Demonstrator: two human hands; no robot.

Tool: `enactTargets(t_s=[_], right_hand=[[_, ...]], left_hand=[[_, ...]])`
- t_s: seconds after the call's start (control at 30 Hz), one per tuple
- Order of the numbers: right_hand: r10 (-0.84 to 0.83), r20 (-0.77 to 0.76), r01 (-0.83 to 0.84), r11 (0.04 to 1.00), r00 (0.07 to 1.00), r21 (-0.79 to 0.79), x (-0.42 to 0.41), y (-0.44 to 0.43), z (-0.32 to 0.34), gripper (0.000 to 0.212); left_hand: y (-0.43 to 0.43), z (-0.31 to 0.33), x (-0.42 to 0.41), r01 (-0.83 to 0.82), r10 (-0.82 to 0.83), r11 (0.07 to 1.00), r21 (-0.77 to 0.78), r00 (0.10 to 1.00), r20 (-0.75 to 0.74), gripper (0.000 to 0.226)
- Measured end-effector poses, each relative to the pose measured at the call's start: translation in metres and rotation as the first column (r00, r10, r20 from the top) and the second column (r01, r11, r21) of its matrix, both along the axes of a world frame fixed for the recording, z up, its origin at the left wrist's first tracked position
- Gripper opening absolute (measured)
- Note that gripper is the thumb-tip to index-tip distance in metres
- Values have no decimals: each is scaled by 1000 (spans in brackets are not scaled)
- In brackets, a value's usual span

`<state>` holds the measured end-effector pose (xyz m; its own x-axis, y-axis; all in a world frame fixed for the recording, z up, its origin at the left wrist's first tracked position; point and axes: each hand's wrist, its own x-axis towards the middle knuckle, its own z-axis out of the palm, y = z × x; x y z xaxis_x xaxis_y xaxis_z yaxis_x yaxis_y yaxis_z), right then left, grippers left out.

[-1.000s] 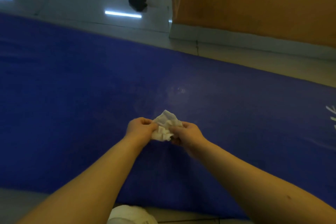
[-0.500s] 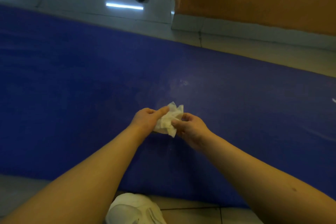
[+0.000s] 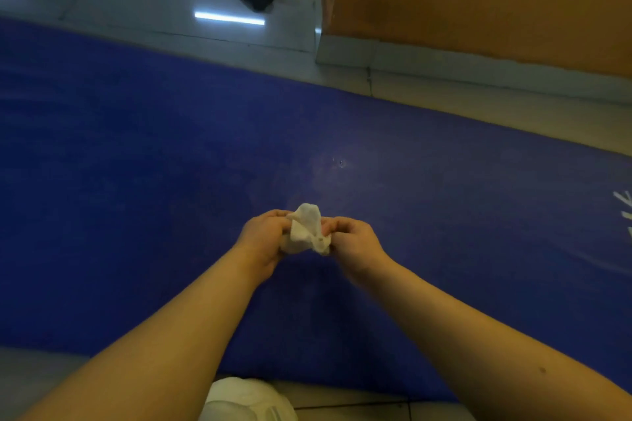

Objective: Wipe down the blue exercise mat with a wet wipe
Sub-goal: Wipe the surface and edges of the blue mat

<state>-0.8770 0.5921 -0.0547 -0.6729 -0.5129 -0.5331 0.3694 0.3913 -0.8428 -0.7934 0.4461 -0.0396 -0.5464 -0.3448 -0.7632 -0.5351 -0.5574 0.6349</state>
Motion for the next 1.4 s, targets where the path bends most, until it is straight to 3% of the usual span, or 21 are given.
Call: enactTargets(t_s=[0.1, 0.17, 0.27, 0.4, 0.53, 0.63, 0.73, 0.8, 0.83, 0.9, 0.93, 1.0, 1.07, 1.13, 1.2, 1.3, 1.4], right_hand=[[139, -261, -111, 987, 955, 118, -1, 1, 5, 49], [198, -363, -142, 974, 911, 174, -3, 4, 3, 51], [153, -409, -102, 984, 900, 144, -1, 8, -1, 50], [-77, -349, 123, 986, 934, 114, -1, 10, -2, 36], [-202, -335, 293, 923, 920, 248, -1, 15, 5, 27], [-194, -307, 279, 924, 932, 261, 11, 13, 17, 19], [-220, 59, 212, 971, 974, 112, 24, -2, 22, 25], [-264, 288, 283, 959, 920, -25, 23, -8, 24, 30], [-283, 328, 314, 948, 902, -48, 20, -10, 25, 28], [-345, 281, 361, 933, 896, -6, 9, -11, 25, 22], [-369, 159, 366, 929, 916, 48, 0, -9, 23, 22], [-290, -261, 341, 923, 921, 176, -29, 1, 18, 33], [28, -545, 211, 904, 838, 371, -61, 14, 8, 45], [408, -509, 62, 731, 758, 680, -84, 23, -15, 58], [568, -358, -9, 542, 741, 840, -87, 18, -38, 72], [594, -360, -22, 538, 719, 843, -74, -20, -50, 80], [649, -416, -127, 620, 637, 774, -64, -70, -51, 77]], left_hand=[[-4, 0, -5, -70, 77, 982, 173, 997, -33, 24], [-5, 1, -8, 52, -54, 996, 71, 998, 20, 38], [0, 2, -9, 255, -238, 954, -157, 964, 119, 26], [1, -4, -5, 346, -325, 914, -212, 937, 129, 22], [3, -3, -1, 337, -319, 871, -357, 941, 108, 29], [8, 0, -4, 306, -303, 800, -516, 948, 91, 31], [18, 10, -12, 306, -354, 777, -550, 935, 21, 27], [25, 19, -18, 353, -426, 780, -516, 904, -26, 23], [27, 21, -20, 370, -452, 782, -502, 891, -49, 24], [26, 22, -22, 324, -428, 799, -506, 898, -101, 24], [22, 20, -23, 284, -397, 787, -548, 913, -97, 21], [13, 14, -21, 309, -365, 651, -694, 928, 71, 22], [2, 9, -17, 504, -364, 412, -759, 855, 370, 31], [-8, 5, -13, 713, -351, 165, -681, 688, 635, 37], [-15, 3, -9, 832, -311, 1, -554, 527, 791, 40], [-23, -5, -4, 916, -340, -51, -397, 358, 870, 49], [-24, -14, 2, 934, -373, -95, -343, 287, 883, 69]])
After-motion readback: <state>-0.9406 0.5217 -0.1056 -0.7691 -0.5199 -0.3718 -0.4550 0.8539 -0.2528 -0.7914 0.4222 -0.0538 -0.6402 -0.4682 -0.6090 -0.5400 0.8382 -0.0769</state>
